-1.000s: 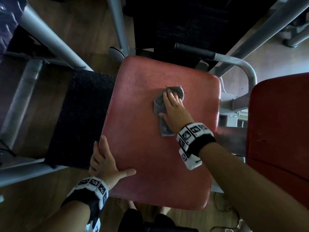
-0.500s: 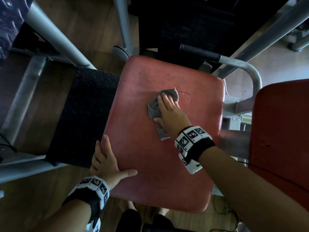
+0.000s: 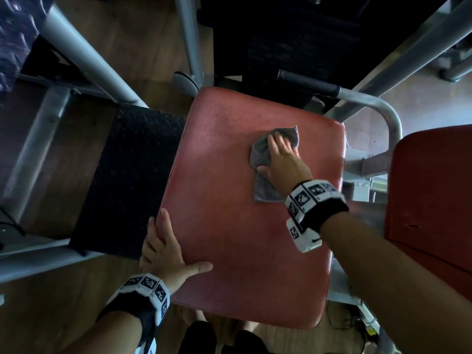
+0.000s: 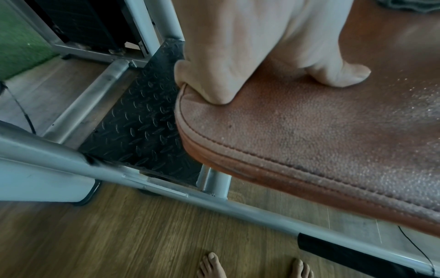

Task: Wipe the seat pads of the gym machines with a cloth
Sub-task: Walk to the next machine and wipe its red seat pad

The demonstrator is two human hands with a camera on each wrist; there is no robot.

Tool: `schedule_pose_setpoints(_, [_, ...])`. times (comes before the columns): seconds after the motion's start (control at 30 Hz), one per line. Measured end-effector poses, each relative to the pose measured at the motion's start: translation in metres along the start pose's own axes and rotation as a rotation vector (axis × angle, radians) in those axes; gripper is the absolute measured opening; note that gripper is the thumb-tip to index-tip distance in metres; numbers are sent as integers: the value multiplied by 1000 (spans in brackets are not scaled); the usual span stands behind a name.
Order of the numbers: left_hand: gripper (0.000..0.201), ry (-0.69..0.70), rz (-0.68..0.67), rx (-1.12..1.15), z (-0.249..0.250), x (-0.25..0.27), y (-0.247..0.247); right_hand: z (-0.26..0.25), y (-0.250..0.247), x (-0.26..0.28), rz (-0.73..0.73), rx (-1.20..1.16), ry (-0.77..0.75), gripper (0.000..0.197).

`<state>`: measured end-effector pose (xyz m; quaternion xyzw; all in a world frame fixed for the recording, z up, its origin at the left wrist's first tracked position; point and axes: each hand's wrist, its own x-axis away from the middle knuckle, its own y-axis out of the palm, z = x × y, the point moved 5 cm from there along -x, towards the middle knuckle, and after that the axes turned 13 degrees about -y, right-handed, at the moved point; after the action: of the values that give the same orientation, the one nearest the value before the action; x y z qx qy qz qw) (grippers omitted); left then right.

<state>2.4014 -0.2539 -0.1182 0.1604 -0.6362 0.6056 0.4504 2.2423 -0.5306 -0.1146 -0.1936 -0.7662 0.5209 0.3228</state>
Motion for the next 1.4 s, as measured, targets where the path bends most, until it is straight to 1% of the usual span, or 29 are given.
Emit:
schedule_pose_setpoints(0.07, [159,1,1,0,0,-1,0,5,-2,-7,2,-22,27,82])
schedule_pose_setpoints(0.1, [159,-4,3,0,0,-1,0,0,-1,-5,4,-41,9,82])
schedule_pose_setpoints(0.2, [160,-16,7,-1,1,0,0,-22,8,13,-15,-21,-165,82])
schedule_pose_setpoints(0.27, [160,-20,5,-2,1,0,-1,-19,9,17,-64,35,-227,83])
schedule_pose_setpoints(0.33, [160,-24,-4,-6,2,0,0,-5,3,9,-70,53,-181,83])
schedule_pose_setpoints(0.4, [160,-24,-12,-6,3,0,0,11,-2,8,-55,6,-65,82])
schedule_pose_setpoints(0.5, [161,-23,-9,11,3,1,0,20,7,30,-40,-44,64,80])
schedule_pose_setpoints(0.57, [161,-24,-6,14,3,1,0,14,18,52,-46,-48,104,80])
schedule_pose_setpoints(0.63, [160,-26,-10,10,3,1,1,4,29,65,-78,-27,100,80])
schedule_pose_setpoints(0.7, [160,-26,-14,6,4,2,1,0,29,65,-97,-24,76,79])
schedule_pose_setpoints(0.87, [160,-31,-4,6,4,3,-1,-6,11,30,-40,-88,43,78])
schedule_pose_setpoints(0.97, [161,-38,-11,-1,5,3,-1,-14,13,24,-45,-30,-32,79])
schedule_pose_setpoints(1.03, [161,-38,-7,4,5,3,-2,-2,11,30,-34,-27,-4,78])
schedule_pose_setpoints(1.13, [161,-30,-9,15,5,3,0,28,5,43,36,-104,170,78])
schedule_pose_setpoints(1.17, [161,-27,-11,19,5,3,0,33,5,45,44,-116,200,77])
schedule_pose_setpoints(1.27, [161,-23,-17,33,4,3,0,34,12,39,39,-87,204,79])
schedule_pose_setpoints(1.33, [161,-23,-28,36,4,3,0,29,12,24,67,-49,188,81])
schedule_pose_setpoints(1.4, [161,-25,-27,32,4,2,0,19,8,-2,98,-39,120,82])
